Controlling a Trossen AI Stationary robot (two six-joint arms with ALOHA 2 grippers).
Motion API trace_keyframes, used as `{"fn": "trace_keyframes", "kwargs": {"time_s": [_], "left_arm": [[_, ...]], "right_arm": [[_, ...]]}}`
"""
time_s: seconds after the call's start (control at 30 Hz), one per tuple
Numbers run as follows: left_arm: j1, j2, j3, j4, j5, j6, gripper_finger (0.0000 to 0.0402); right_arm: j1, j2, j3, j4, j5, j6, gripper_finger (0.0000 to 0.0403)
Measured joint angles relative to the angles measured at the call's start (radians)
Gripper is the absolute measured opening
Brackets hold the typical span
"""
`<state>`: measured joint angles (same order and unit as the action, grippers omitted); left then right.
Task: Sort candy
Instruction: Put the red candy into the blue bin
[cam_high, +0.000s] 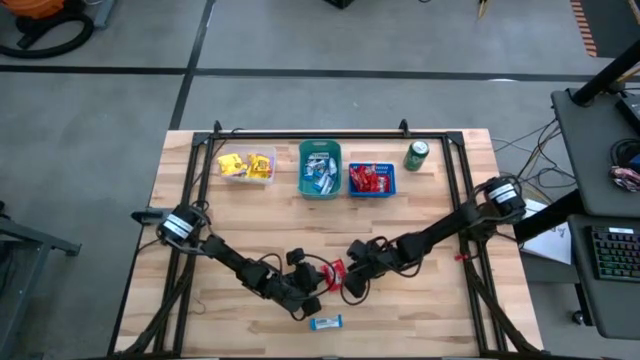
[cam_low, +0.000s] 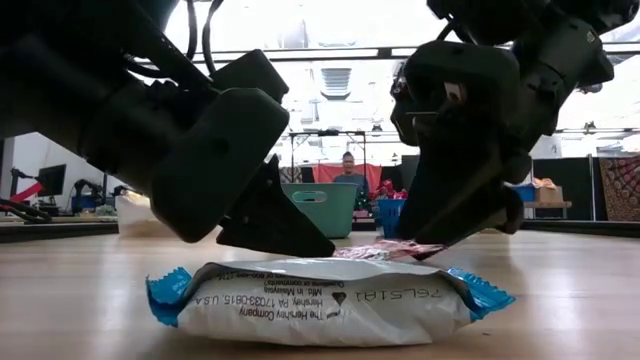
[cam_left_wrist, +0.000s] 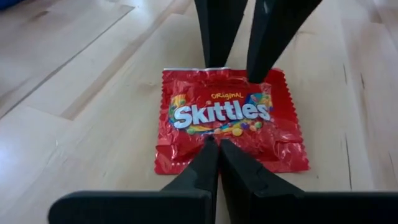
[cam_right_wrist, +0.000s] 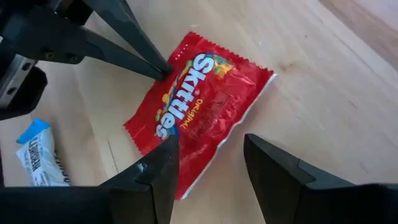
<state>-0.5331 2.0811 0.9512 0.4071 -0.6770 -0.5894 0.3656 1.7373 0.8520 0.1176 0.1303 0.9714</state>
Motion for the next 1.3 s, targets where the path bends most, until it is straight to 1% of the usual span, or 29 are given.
{"fn": "trace_keyframes", "kwargs": {"time_s": [0.17,0.33,0.43,0.67,1.0,1.07,1.13,1.2,1.23,1.3], "left_arm": [[0.0,0.008,0.0,0.0,-0.002,-0.021,0.0],[0.0,0.011,-0.002,0.004,0.0,-0.022,0.0],[0.0,0.012,-0.003,0.006,0.002,-0.022,0.0],[-0.007,0.012,-0.004,0.011,0.004,-0.022,0.0],[-0.021,-0.013,-0.006,0.002,0.022,0.004,0.0],[-0.021,-0.016,-0.007,0.002,0.022,0.008,0.0],[-0.021,-0.017,-0.007,0.003,0.022,0.008,0.0],[-0.021,-0.017,-0.007,0.004,0.021,0.008,0.0],[-0.021,-0.018,-0.007,0.005,0.02,0.008,0.0],[-0.022,-0.018,-0.007,0.008,0.016,0.008,0.0]], "right_arm": [[0.0,0.029,0.0,0.07,-0.006,-0.001,0.0171],[0.0,0.067,0.0,0.188,-0.027,-0.018,0.0171],[0.0,0.075,0.0,0.217,-0.026,-0.026,0.017],[-0.003,0.075,0.0,0.217,-0.018,-0.03,0.0164],[-0.006,0.075,0.0,0.206,-0.017,0.005,0.016],[-0.008,0.075,0.0,0.2,-0.017,0.004,0.0139],[-0.01,0.075,0.0,0.2,-0.018,-0.008,0.0093],[-0.011,0.075,0.0,0.201,-0.017,-0.031,0.0037],[-0.011,0.075,0.0,0.2,-0.015,-0.043,0.0025],[-0.013,0.075,0.0,0.2,-0.018,-0.042,0.0019]]}}
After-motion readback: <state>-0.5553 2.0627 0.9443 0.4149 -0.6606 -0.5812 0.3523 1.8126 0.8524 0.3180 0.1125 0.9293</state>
